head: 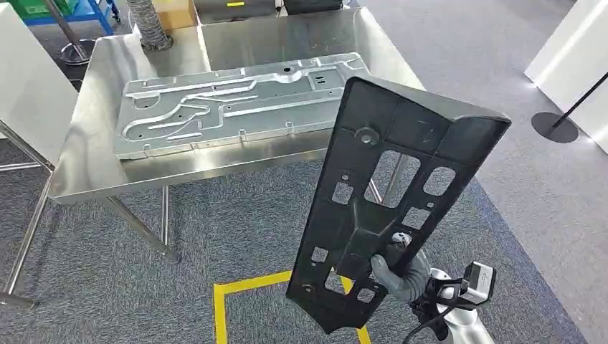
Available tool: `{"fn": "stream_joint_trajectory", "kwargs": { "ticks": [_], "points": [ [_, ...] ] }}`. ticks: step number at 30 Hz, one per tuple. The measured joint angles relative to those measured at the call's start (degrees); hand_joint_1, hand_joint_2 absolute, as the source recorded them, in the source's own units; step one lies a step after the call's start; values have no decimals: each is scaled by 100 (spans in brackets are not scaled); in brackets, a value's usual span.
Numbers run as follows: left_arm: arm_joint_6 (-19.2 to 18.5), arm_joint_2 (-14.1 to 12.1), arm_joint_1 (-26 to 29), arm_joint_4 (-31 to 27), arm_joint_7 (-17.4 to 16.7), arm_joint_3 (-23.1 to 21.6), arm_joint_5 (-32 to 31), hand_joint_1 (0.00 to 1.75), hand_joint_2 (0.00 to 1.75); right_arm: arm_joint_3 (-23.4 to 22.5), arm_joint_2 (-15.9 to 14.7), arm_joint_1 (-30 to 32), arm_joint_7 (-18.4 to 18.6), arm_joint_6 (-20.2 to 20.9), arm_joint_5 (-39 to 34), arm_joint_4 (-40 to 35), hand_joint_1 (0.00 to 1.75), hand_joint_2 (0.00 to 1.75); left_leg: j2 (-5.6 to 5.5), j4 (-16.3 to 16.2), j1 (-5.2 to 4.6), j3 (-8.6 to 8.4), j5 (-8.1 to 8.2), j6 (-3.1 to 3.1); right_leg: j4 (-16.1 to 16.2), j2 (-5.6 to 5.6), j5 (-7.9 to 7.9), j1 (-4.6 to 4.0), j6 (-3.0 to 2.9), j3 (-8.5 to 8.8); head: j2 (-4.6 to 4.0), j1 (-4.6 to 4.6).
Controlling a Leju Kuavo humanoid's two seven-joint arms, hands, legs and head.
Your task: Take the parts from the cabinet and place them on the table.
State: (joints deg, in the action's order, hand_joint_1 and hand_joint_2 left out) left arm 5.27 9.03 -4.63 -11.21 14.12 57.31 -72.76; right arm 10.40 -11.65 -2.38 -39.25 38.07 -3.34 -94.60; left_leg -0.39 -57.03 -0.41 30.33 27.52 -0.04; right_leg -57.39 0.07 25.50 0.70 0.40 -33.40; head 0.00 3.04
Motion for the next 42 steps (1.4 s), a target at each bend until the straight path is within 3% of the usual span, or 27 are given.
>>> {"fn": "stream_joint_trajectory", "kwargs": {
  "ticks": [2, 4, 5, 6, 7, 8, 10, 12, 15, 17, 20, 21, 22, 23, 25, 26, 30, 31, 32, 33, 35, 36, 37, 38, 40, 41, 42],
  "points": [
    [2, 0, -1, 0, 4, -2, 0, 0, 175, 0, -13, -6, 2, 2, 0, -2, 175, 175, 3, -363, 24, 135, 219, -67, 47, -23, 13, 20, -63, 70, 0, 0],
    [2, 0, 6, 0, 4, -2, -4, 0, 175, 2, -13, -5, 2, 4, 0, -2, 175, 175, 2, -1319, 48, 634, 661, -116, 45, -33, 41, 12, -99, 92, 0, 0],
    [2, 0, 13, 0, 2, -2, -7, 0, 175, 2, -13, -3, 2, 4, 0, 0, 175, 175, 2, -1771, 54, 891, 797, -131, 43, -33, 57, 11, -100, 101, 0, 0],
    [0, 0, 21, 0, 4, -2, -7, 0, 175, 2, -13, 4, 2, 4, 2, 0, 175, 175, 3, -1967, 58, 1033, 781, -142, 42, -30, 75, 10, -97, 119, 0, 0],
    [0, 0, 20, 0, 2, 0, -6, 0, 175, 2, -13, 8, 2, 4, 2, 0, 175, 175, 4, -1833, 62, 1016, 599, -144, 41, -24, 99, 11, -88, 155, 0, 0],
    [2, 0, 19, 0, 2, 0, -7, 0, 175, 2, -13, 9, 2, 4, 2, 0, 175, 175, 4, -1464, 65, 871, 322, -138, 39, -15, 125, 13, -78, 197, 0, 0],
    [2, 0, 20, 0, 2, -2, -11, 0, 175, 2, -13, 8, 2, 4, 2, -2, 175, 175, 2, -359, 65, 388, -297, -89, 38, -10, 190, 13, -44, 294, 0, 0],
    [2, 0, 13, 0, 2, -2, -37, 0, 175, 2, -13, 5, 0, 0, 7, -2, 175, 175, -10, -64, 27, 266, -238, -13, 10, 4, 225, -24, 9, 279, 0, 0],
    [4, 0, 34, 0, 0, 0, -37, 0, 175, 2, -11, 7, 2, 0, 17, -9, 175, 175, -11, -53, 9, 273, -224, 84, 53, 2, 233, -6, 101, 292, 0, 0],
    [4, 9, 20, 0, 2, 0, -42, 0, 175, 2, -4, 11, 0, 0, 15, -35, 175, 175, -6, 36, 54, 182, -245, 161, -173, -7, 376, 13, 159, 234, 0, 0],
    [4, 11, 10, 0, 4, -2, -42, 0, 175, 2, -2, 39, 0, 4, 17, -37, 175, 175, -2, 34, 43, 153, -203, 210, -1534, -6, 950, 28, 219, -517, 0, 0],
    [4, 11, 15, 0, 4, 0, -42, 0, 175, 2, -2, 52, 2, 4, 17, -35, 175, 175, -2, 32, 38, 143, -189, 211, -1837, -6, 981, 29, 226, -722, 0, 0],
    [4, 11, 21, 0, 4, 0, -42, 0, 175, 2, -2, 57, 0, 4, 15, -33, 175, 175, -5, 32, 37, 118, -169, 207, -1844, -6, 858, 28, 225, -791, 0, 0],
    [4, 11, 23, 0, 4, 0, -42, 0, 175, 2, -2, 57, 0, 4, 17, -33, 175, 175, -9, 32, 37, 79, -143, 200, -1560, -6, 605, 28, 213, -697, 0, 0],
    [4, 13, 20, 0, 4, 0, -46, 0, 175, 2, -2, 53, 0, 4, 17, -35, 175, 175, -12, 31, 37, -27, -77, 175, -507, -11, -22, 23, 163, -237, 0, 0],
    [4, 13, 23, 0, 4, 0, -48, 0, 175, 2, -2, 51, 0, 4, 15, -35, 175, 175, -13, 32, 35, -41, -42, 149, -97, -32, -126, 9, 120, -72, 0, 0],
    [4, 15, 10, 0, 4, -2, -55, 0, 175, -7, -2, 58, 0, 2, 9, -50, 175, 175, 4, 42, 11, -60, 27, 25, -34, -3, -15, -47, 19, -31, 0, 0],
    [4, 13, -3, 0, 4, 0, -57, 0, 175, -7, -2, 61, 0, 2, 9, -57, 175, 175, 4, 16, -8, -74, 68, -22, 26, -5, -31, 18, -21, 12, 0, 0],
    [4, 11, -2, 0, 4, -2, -57, 0, 175, -7, -4, 60, 0, 4, 9, -68, 175, 175, 2, -115, 13, -52, 136, -56, 51, -7, -26, 16, -41, 45, 0, 0],
    [4, 11, -5, 0, 4, -2, -57, 0, 175, -7, -15, 53, 0, 7, 9, -70, 175, 175, 4, -424, 17, 97, 317, -81, 50, -20, -5, 15, -79, 65, 0, 0],
    [4, 11, 3, 0, 4, -2, -59, 0, 175, -7, -15, 62, 0, 7, 7, -70, 175, 175, 3, -1464, 38, 649, 765, -124, 47, -28, 29, 6, -110, 93, 0, 0],
    [7, 11, 11, 0, 4, -2, -59, 0, 175, -7, -15, 66, 2, 9, 7, -68, 175, 175, 3, -1811, 45, 864, 835, -136, 44, -27, 46, 4, -110, 103, 0, 0],
    [4, 11, 20, 0, 4, -2, -59, 0, 175, -7, -15, 71, 0, 7, 9, -68, 175, 175, 4, -1894, 52, 963, 760, -142, 42, -22, 66, 4, -107, 127, 0, 0],
    [4, 11, 20, 0, 4, -2, -59, 0, 175, -4, -15, 74, 0, 7, 9, -68, 175, 175, 4, -1682, 56, 914, 544, -138, 41, -14, 89, 4, -100, 162, 0, 0],
    [5, 11, 18, 0, 4, -2, -59, 0, 175, -4, -15, 74, 0, 7, 7, -68, 175, 175, 5, -686, 59, 504, -94, -105, 38, -4, 151, 6, -76, 265, 0, 0],
    [7, 11, 19, 0, 4, -2, -59, 0, 175, -4, -15, 74, 0, 7, 7, -68, 175, 175, 1, -168, 56, 300, -322, -67, 39, -4, 187, 5, -54, 299, 0, 0],
    [4, 11, 17, 0, 4, -2, -61, 0, 175, -4, -15, 68, 2, 7, 7, -68, 175, 175, -6, -73, 24, 247, -220, -26, 18, 0, 209, -35, -21, 300, 0, -2]
  ]
}}
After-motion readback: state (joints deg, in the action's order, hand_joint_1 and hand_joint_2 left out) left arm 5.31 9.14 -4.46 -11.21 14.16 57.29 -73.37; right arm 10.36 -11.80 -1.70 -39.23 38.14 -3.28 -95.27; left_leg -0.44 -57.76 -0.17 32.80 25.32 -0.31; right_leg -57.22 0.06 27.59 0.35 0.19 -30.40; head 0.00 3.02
